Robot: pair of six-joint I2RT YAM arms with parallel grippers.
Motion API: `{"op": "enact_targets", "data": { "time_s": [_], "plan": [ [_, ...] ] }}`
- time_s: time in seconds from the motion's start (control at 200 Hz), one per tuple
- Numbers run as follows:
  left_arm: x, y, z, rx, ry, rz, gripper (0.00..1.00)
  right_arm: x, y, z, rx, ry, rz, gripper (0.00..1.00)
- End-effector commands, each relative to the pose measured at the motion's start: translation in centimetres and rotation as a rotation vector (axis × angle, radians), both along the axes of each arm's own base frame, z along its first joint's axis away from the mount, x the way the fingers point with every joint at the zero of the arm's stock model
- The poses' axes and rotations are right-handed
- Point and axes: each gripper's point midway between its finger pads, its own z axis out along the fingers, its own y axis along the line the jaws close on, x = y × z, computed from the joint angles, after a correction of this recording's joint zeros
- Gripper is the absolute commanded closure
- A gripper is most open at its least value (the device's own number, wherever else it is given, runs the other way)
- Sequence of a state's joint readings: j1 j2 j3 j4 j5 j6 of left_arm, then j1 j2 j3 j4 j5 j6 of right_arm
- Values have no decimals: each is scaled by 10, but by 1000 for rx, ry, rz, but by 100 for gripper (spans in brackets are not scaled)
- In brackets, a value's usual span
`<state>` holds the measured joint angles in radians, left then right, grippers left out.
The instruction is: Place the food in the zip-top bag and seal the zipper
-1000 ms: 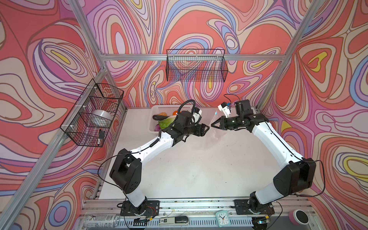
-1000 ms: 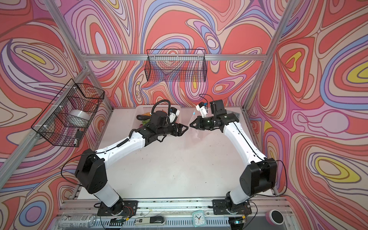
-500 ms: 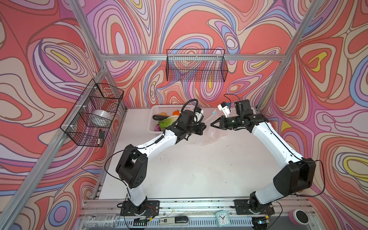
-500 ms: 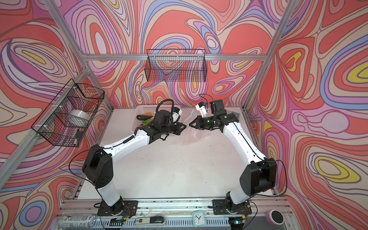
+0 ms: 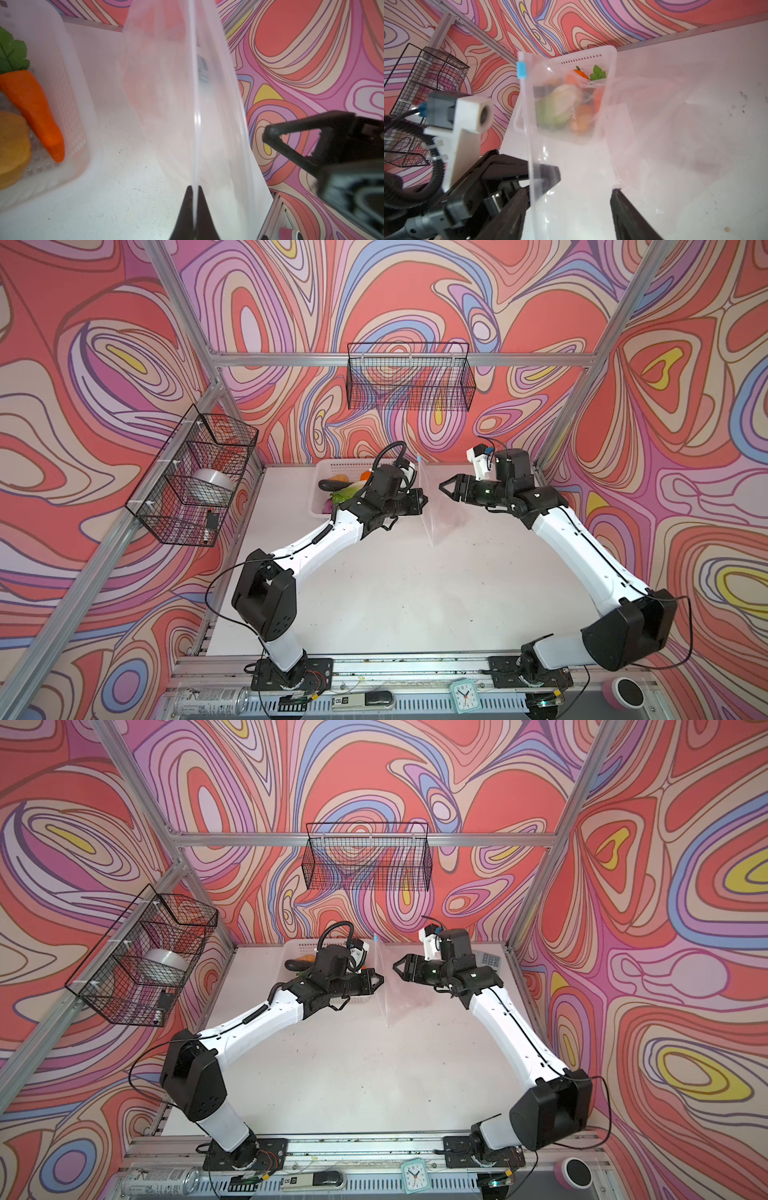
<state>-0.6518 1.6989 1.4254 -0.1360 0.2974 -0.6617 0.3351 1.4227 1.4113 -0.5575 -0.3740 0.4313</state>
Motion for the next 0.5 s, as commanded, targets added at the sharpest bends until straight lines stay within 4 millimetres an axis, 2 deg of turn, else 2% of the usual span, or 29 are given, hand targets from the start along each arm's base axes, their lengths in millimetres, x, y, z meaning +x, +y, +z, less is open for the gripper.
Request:
{"op": "enact_targets", "data": {
  "time_s": [0.0, 0.16, 0.315, 0.496],
  "plan": [
    [0, 2, 15, -60, 48, 49, 100, 2, 5, 5, -43, -69, -75, 34],
    [0, 1, 14, -68, 58, 45, 100, -1, 22, -9, -102, -62, -65, 35],
    [-3, 2, 17, -76, 54, 43, 100, 6, 30, -26, -124, -32, -65, 44],
    [-5, 2, 19, -82, 48, 40, 100, 13, 40, -34, -136, -24, -55, 52]
  ]
}}
